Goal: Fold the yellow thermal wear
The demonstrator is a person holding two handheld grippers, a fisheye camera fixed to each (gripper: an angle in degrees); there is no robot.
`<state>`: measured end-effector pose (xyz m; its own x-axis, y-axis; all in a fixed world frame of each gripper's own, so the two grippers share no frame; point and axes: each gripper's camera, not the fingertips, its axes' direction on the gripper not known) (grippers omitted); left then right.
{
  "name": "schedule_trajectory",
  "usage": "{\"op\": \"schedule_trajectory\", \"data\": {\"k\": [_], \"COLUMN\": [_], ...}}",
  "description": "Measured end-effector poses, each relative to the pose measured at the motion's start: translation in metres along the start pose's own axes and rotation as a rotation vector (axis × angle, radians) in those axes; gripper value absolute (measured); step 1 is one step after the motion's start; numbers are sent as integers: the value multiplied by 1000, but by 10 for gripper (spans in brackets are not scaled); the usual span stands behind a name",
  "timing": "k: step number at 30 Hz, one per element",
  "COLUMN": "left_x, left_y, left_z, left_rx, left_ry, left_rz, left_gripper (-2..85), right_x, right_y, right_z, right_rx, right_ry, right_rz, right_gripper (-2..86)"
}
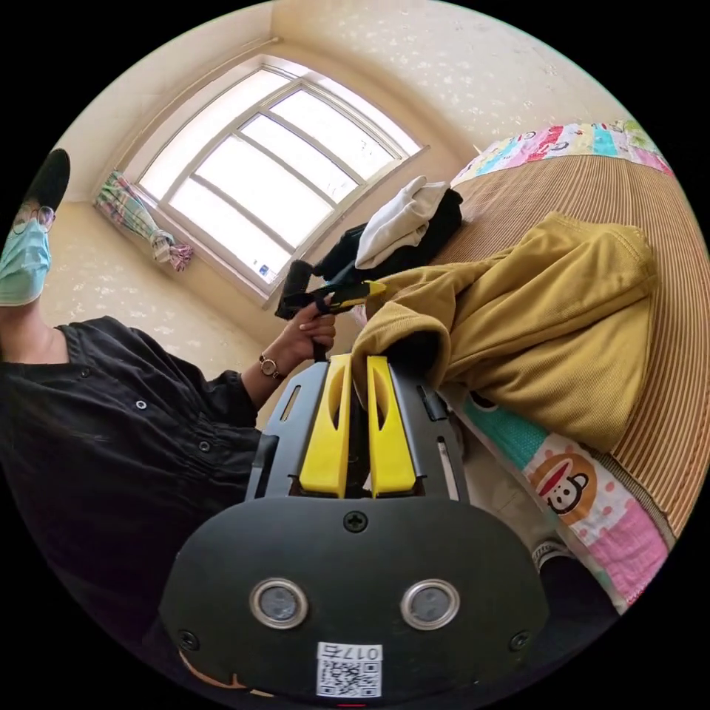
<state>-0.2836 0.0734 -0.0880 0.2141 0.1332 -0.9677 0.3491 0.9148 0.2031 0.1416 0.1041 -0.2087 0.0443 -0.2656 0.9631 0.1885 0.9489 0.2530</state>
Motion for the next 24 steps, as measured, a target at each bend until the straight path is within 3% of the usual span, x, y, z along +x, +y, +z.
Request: {"op": "schedule_trajectory", "data": {"k": [3, 8, 10, 14, 17, 21, 24], "left_x": [61, 154, 167, 185, 192, 192, 199], "left_y": [-38, -73, -86, -98, -78, -56, -44], "left_z": [-51, -114, -120, -85, -67, -57, -55], "left_rx": [122, 278, 247, 90, 105, 154, 139], "left_ry": [187, 705, 843, 1114, 1387, 1488, 1469], "left_rz": [287, 761, 812, 679, 574, 444, 439], "left_gripper": [0, 3, 3, 4, 4, 5, 4], "right_x": [-19, -57, -66, -73, -70, -59, -63], "right_y": [-2, 4, 6, 3, 1, -3, -25], "right_z": [-36, -92, -103, -112, -124, -144, -128], "right_rx": [70, 190, 219, 242, 338, 477, 306], "right_ry": [-108, -256, -248, -196, -281, -354, -243], "right_rz": [-107, -313, -343, -314, -318, -297, -248], "right_gripper": [20, 21, 22, 26, 35, 51, 106]}}
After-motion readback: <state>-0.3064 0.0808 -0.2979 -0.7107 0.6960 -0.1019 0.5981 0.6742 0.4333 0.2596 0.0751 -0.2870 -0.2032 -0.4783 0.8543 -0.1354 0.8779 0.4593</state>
